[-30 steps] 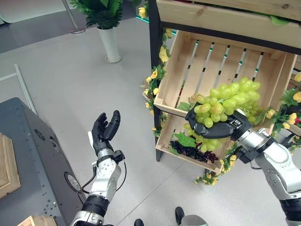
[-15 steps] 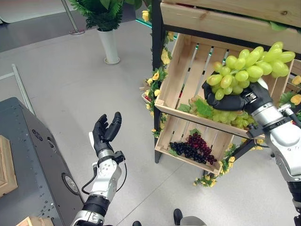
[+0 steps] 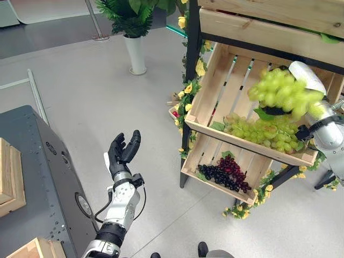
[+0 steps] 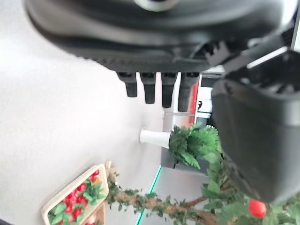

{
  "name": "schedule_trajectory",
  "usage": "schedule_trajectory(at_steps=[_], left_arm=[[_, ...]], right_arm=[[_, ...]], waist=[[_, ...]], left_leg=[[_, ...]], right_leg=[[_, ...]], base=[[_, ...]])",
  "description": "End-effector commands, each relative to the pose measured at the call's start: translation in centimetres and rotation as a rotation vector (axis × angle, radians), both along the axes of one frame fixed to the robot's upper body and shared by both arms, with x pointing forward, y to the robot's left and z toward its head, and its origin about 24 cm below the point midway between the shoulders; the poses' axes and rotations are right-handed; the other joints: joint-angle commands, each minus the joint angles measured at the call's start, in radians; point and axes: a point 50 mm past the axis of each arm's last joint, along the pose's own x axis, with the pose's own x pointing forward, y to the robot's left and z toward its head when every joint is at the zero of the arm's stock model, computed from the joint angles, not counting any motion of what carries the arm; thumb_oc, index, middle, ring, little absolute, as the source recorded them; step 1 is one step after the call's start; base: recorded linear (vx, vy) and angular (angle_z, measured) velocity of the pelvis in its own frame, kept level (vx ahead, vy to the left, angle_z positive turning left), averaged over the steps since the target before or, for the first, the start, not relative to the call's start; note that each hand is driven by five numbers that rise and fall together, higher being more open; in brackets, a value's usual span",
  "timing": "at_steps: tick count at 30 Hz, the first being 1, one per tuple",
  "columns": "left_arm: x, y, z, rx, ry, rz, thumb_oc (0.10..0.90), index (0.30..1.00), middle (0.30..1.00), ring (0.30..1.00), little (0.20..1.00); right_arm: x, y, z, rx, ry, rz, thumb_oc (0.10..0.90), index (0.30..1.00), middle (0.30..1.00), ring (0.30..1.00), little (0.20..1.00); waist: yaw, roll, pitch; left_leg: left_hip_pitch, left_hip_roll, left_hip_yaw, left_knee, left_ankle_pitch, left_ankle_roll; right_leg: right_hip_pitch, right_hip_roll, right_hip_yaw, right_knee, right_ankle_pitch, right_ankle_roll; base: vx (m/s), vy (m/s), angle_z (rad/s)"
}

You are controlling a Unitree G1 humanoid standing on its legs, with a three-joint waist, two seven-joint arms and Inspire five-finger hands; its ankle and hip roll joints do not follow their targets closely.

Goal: Pick up the fruits from the basket on one side to the basket on the other side

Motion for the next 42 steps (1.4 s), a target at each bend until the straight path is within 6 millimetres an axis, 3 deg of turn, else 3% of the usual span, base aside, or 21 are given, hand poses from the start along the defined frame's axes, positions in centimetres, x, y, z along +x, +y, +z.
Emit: schedule_trajectory(at_steps=[1,6,8,12,16,19,25,26,42], left_arm=[[3.0,-1.3,4.3,0.101,-0.178,-0.094,0.800,0.900,0.900,0.900,0.900],[3.3,-1.2,4.8,0.097,-0.182,-0.096,0.800,0.900,0.900,0.900,0.900],[3.6,-1.3,5.2,0.095,-0.184,-0.102,0.800,0.900,0.900,0.900,0.900],[3.8,-1.4,5.6,0.091,-0.189,-0.116,0.800,0.900,0.900,0.900,0.900],[4.1,-1.7,5.8,0.082,-0.191,-0.134,0.800,0.900,0.900,0.900,0.900],[4.2,-1.9,5.8,0.074,-0.190,-0.138,0.800,0.900,0.900,0.900,0.900],[4.2,-2.2,5.5,0.067,-0.185,-0.149,0.800,0.900,0.900,0.900,0.900],[4.1,-2.2,5.4,0.067,-0.184,-0.151,0.800,0.900,0.900,0.900,0.900],[3.7,-2.3,5.0,0.064,-0.182,-0.161,0.800,0.900,0.900,0.900,0.900]], right_arm=[[0.2,-2.0,8.4,-0.148,-0.206,-0.152,0.400,0.300,0.300,0.300,0.300],[1.3,-3.1,7.5,-0.181,-0.103,-0.204,0.400,0.300,0.300,0.300,0.300],[2.0,-4.1,6.2,-0.140,-0.031,-0.254,0.400,0.300,0.300,0.300,0.300],[2.4,-6.4,4.5,-0.040,0.040,-0.365,0.400,0.300,0.300,0.300,0.300],[2.6,-8.5,3.2,0.211,0.092,-0.472,0.400,0.300,0.300,0.300,0.300],[2.7,-9.0,2.1,0.357,0.162,-0.502,0.400,0.300,0.300,0.300,0.300],[3.4,-8.5,1.9,0.367,0.176,-0.470,0.408,0.312,0.312,0.312,0.312],[3.4,-8.3,2.0,0.356,0.148,-0.465,0.800,0.900,0.900,0.900,0.900],[3.4,-5.4,4.5,0.300,-0.026,-0.331,0.800,0.900,0.900,0.900,0.900]], waist=[[0.065,-0.046,-0.122],[0.075,-0.047,-0.120],[0.081,-0.048,-0.117],[0.090,-0.046,-0.111],[0.100,-0.038,-0.107],[0.101,-0.033,-0.104],[0.107,-0.030,-0.100],[0.107,-0.029,-0.100],[0.087,-0.026,-0.097]], left_leg=[[0.013,-0.055,-0.069,0.008,-0.102,0.005],[0.011,-0.055,-0.071,0.008,-0.099,0.004],[0.011,-0.055,-0.075,0.008,-0.099,0.004],[0.015,-0.055,-0.076,0.008,-0.099,0.003],[0.017,-0.053,-0.079,0.008,-0.099,0.002],[0.017,-0.053,-0.080,0.008,-0.099,0.001],[0.021,-0.053,-0.083,0.008,-0.098,0.001],[0.021,-0.052,-0.082,0.008,-0.099,0.002],[0.024,-0.052,-0.070,0.008,-0.104,0.005]], right_leg=[[0.028,0.026,-0.038,0.009,-0.004,-0.007],[0.028,0.024,-0.048,0.009,-0.004,-0.007],[0.031,0.023,-0.053,0.010,-0.004,-0.008],[0.035,0.020,-0.060,0.011,-0.002,-0.009],[0.039,0.020,-0.061,0.009,-0.002,-0.011],[0.039,0.021,-0.060,0.011,-0.003,-0.015],[0.043,0.021,-0.062,0.011,-0.005,-0.019],[0.043,0.021,-0.061,0.011,-0.005,-0.019],[0.037,0.022,-0.045,0.014,-0.009,-0.019]], base=[[0.00,-0.013,0.04],[0.00,-0.006,0.06],[-0.01,-0.008,0.05],[-0.01,-0.004,0.05],[0.00,0.001,0.01],[0.00,0.000,0.00],[0.00,0.000,0.00],[0.00,0.000,0.00],[0.00,0.000,0.00]])
